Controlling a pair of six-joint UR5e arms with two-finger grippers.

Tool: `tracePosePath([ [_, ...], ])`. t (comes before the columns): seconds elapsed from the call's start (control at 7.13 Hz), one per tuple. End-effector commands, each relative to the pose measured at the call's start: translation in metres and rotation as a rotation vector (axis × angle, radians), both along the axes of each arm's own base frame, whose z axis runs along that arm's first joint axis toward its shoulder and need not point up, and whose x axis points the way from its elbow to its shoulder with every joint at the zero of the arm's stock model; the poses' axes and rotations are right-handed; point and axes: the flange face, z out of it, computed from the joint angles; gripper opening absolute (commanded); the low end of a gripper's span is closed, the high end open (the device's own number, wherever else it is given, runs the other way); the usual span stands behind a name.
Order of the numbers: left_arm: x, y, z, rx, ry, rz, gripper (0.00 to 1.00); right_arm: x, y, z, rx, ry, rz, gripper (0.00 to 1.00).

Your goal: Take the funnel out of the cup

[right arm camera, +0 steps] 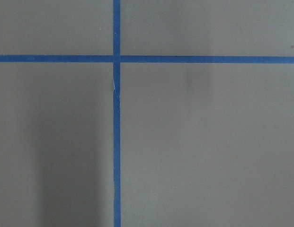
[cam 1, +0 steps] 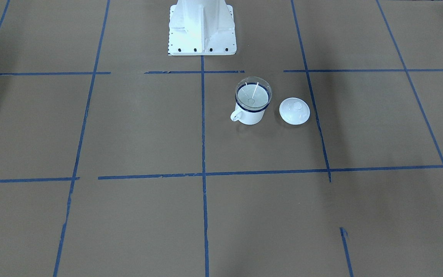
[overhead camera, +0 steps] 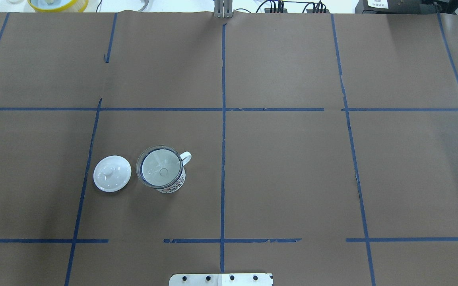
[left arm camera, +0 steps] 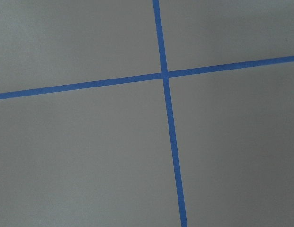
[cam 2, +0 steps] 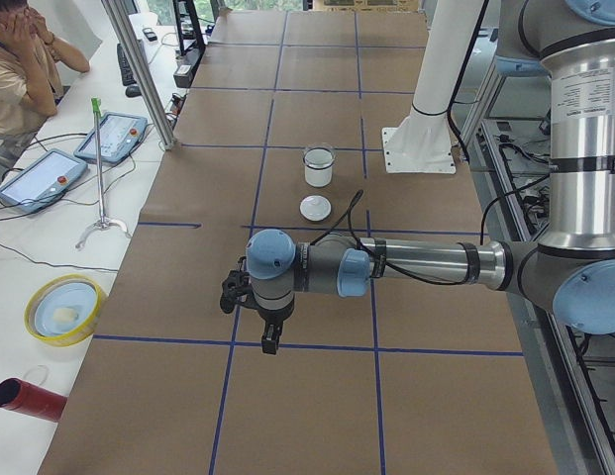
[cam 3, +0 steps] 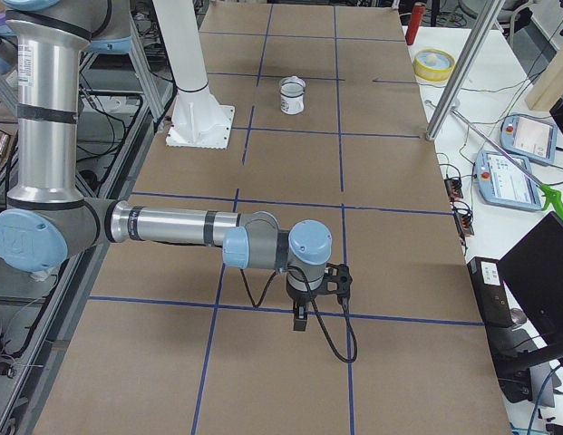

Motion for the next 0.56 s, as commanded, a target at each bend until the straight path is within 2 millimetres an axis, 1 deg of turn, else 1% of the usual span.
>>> tracePosePath([
  [0.0,0.000,-0.001,-0.007,0.024,0.003,0.007,1.00,0.000,0.000,0.000,0.000,0.000,0.000,1.00],
  [0.14,0.000,-0.001,-0.006,0.028,0.003,0.008,1.00,0.000,0.000,0.001,-0.001,0.000,0.000,1.00],
  [0.28,0.000,-0.004,-0.015,0.046,0.001,0.008,1.00,0.000,0.000,0.000,0.000,0.000,0.000,1.00],
  [0.42,0.007,-0.011,-0.056,0.125,0.005,0.017,1.00,0.000,0.000,0.000,0.000,0.000,0.000,1.00],
])
